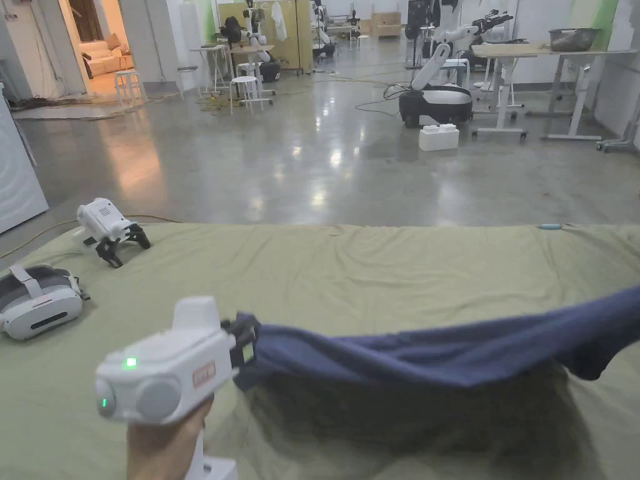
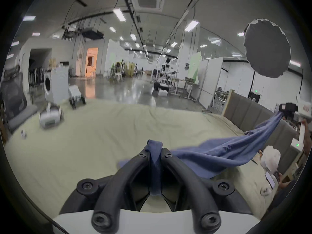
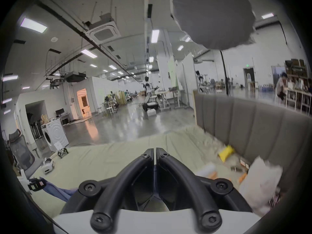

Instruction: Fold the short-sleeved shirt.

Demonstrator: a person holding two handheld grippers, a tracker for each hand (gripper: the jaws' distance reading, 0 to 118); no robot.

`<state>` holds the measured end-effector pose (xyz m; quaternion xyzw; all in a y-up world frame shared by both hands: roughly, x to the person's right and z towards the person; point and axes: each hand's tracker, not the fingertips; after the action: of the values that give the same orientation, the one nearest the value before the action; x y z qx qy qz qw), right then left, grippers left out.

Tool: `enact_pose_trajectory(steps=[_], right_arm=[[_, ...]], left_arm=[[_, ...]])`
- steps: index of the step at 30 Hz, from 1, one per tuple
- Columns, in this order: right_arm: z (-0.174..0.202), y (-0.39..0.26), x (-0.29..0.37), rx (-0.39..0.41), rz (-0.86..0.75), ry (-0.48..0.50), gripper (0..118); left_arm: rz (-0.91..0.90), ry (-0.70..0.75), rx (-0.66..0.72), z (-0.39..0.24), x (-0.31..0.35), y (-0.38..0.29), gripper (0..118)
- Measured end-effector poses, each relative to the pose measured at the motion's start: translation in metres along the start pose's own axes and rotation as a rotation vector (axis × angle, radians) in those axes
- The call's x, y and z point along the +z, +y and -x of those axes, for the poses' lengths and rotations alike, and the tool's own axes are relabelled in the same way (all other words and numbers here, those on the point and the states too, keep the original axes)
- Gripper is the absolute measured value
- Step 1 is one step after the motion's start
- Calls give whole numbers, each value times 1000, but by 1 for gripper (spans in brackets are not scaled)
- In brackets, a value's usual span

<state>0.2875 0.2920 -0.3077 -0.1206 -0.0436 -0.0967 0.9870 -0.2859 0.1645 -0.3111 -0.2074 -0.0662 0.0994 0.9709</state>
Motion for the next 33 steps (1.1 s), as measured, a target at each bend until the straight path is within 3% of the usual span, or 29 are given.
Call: enact_pose_trajectory(steps=[5, 12, 16, 17, 19, 20, 21, 22, 23, 24, 27, 29, 33], right_arm=[[-40, -92, 95, -137, 93, -52, 0], [-70, -182, 208, -156, 270, -134, 0], [-80, -232, 221, -90, 434, -156, 0], [-83, -241, 219, -97, 466, -144, 0], [-90, -256, 213, -97, 515, -127, 1], [-92, -260, 209, -79, 540, -119, 5], [-94, -264, 204, -71, 556, -132, 28], [-99, -266, 200, -78, 562, -138, 58], [-103, -267, 197, -92, 554, -137, 80], [-106, -265, 196, -123, 554, -137, 87], [-105, -244, 208, -141, 435, -173, 87], [-89, -223, 219, -58, 345, -181, 87], [-37, -185, 254, 101, 157, -67, 87]], left_arm=[[92, -24, 2, 16, 68, -89, 7], [188, -54, -28, 32, 165, -153, 7], [304, -74, -45, 36, 176, -180, 7], [311, -67, -31, 36, 175, -183, 9], [318, -46, -5, 40, 173, -176, 28], [302, -14, -9, 42, 173, -174, 44], [295, -4, 5, 46, 173, -172, 71], [312, 17, 20, 50, 173, -170, 85], [312, 39, 32, 53, 177, -168, 94], [292, 57, 43, 56, 183, -165, 95], [176, 173, 29, 50, 211, -146, 95], [53, 167, 13, 34, 239, -130, 95], [-141, 242, -130, -23, 288, -102, 92]])
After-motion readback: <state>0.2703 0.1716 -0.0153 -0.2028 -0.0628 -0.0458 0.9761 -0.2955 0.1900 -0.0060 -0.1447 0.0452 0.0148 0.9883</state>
